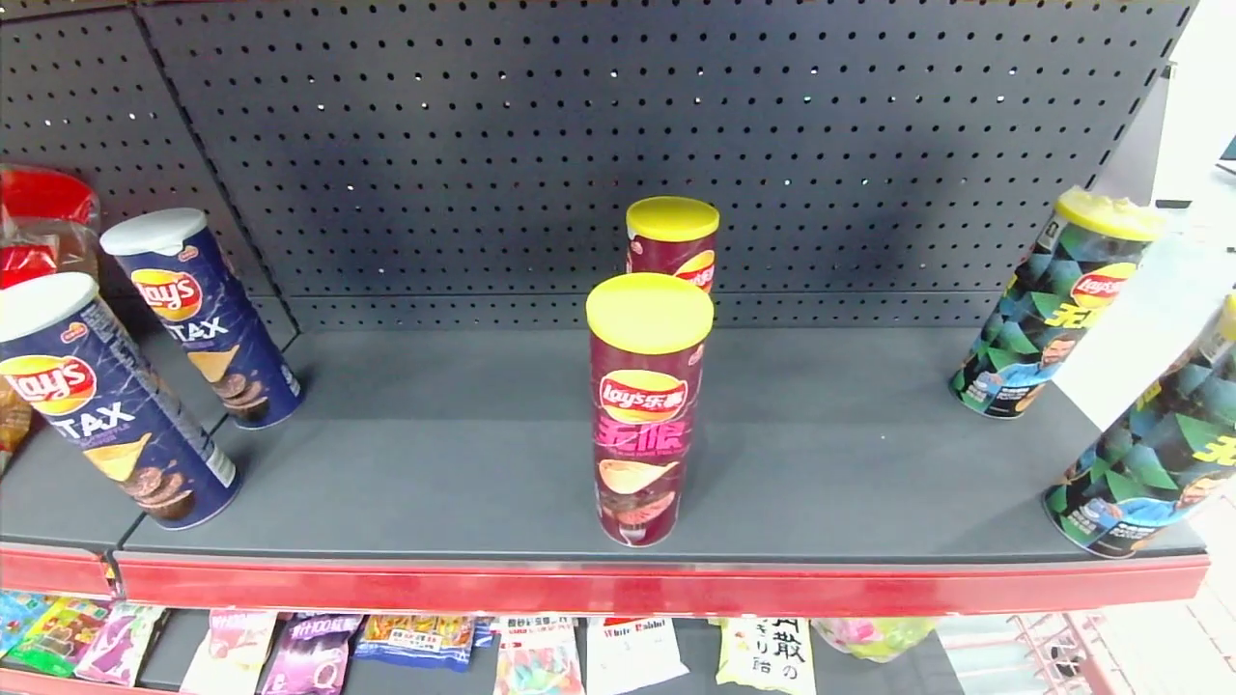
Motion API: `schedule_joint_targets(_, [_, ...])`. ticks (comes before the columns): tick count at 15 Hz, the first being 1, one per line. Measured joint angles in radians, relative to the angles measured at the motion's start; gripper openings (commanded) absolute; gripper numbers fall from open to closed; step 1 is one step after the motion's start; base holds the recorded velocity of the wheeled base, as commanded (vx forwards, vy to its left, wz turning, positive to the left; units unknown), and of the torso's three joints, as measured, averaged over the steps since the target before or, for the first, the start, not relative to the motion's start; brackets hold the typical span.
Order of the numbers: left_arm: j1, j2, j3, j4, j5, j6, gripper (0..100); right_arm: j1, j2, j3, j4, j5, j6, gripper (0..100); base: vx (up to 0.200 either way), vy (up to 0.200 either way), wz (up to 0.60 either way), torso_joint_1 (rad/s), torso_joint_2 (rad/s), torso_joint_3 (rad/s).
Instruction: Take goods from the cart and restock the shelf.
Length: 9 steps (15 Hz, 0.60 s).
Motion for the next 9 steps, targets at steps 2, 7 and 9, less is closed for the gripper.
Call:
schedule_joint_targets(2, [0.001,0.0,0.0,-0.001,0.0,0.0,100,0.001,0.0,0.0,0.001,0.0,0.0,100,0.0,0.0,0.0,0.0,0.0,0.0])
schedule_joint_targets(7, [0.001,0.0,-0.001,-0.001,0.0,0.0,100,0.003,0.0,0.0,0.001,0.0,-0.001,100,0.12,0.0,0.0,-0.002,0.0,0.003])
schedule_joint_targets(9, [0.001,0.0,-0.001,-0.001,0.0,0.0,100,0.001,0.0,-0.001,0.001,0.001,-0.001,100,0.0,0.0,0.0,0.0,0.0,0.0])
